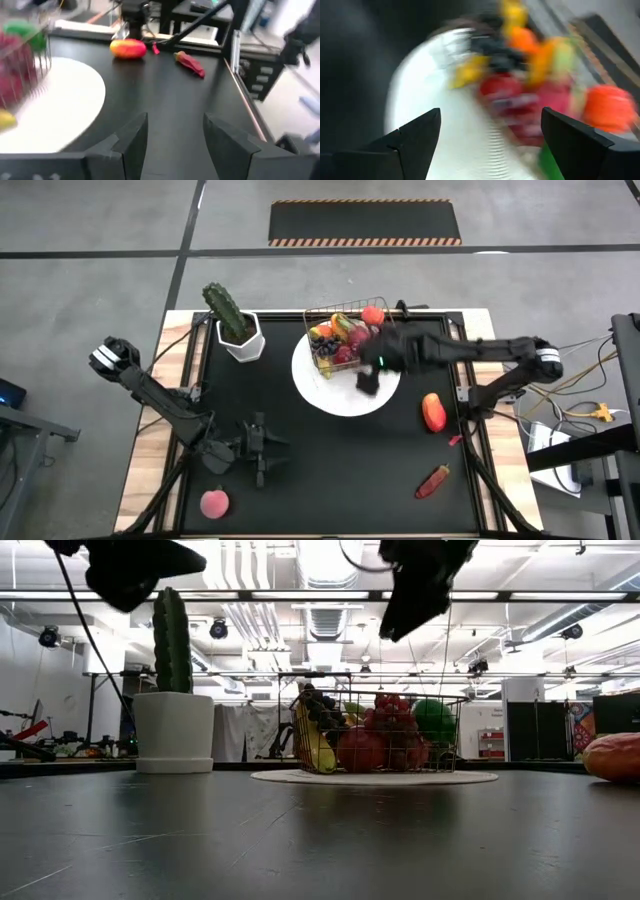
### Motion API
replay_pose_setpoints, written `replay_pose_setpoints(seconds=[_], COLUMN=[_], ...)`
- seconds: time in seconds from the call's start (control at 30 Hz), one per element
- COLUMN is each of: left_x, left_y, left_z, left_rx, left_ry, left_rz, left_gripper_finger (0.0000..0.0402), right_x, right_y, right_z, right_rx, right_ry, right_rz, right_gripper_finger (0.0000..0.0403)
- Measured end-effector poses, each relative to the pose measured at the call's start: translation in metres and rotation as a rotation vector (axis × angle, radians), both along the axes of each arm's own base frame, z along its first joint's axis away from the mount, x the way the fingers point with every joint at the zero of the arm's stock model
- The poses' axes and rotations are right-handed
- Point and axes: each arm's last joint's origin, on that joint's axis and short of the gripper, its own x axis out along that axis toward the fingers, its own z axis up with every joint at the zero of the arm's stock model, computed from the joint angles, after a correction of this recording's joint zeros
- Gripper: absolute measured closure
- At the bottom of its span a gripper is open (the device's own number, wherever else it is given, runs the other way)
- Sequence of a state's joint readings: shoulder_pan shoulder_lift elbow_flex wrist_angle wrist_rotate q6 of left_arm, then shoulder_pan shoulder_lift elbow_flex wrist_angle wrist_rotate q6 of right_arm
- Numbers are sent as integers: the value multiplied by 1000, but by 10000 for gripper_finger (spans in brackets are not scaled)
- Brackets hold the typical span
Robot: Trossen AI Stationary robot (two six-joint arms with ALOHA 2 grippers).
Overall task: Build produce basket
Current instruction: Put the pink peach into the wire basket
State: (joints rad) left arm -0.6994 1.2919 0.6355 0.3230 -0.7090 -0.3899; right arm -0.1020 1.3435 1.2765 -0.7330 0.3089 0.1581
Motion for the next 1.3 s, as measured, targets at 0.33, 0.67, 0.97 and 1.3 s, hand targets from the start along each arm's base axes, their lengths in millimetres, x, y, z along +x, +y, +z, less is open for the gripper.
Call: replay_pose_setpoints(seconds=[0.33, 0.67, 0.97, 1.3], left_x=[19, 9, -17, -45], left_y=[-29, -82, -93, -103], left_z=[-8, 30, 40, 11], left_rx=[-550, -534, -620, -589], left_ry=[580, 1405, 1444, 1498], left_rz=[199, 81, 303, 437], left_gripper_finger=[237, 249, 206, 82], right_x=[-3, 1, 0, -1], right_y=[88, 85, 85, 85], right_z=[-32, -54, -63, -66], right_rx=[2, -36, -32, -23], right_ry=[-215, -325, -331, -323], right_rz=[295, 319, 315, 318], right_gripper_finger=[78, 78, 78, 78])
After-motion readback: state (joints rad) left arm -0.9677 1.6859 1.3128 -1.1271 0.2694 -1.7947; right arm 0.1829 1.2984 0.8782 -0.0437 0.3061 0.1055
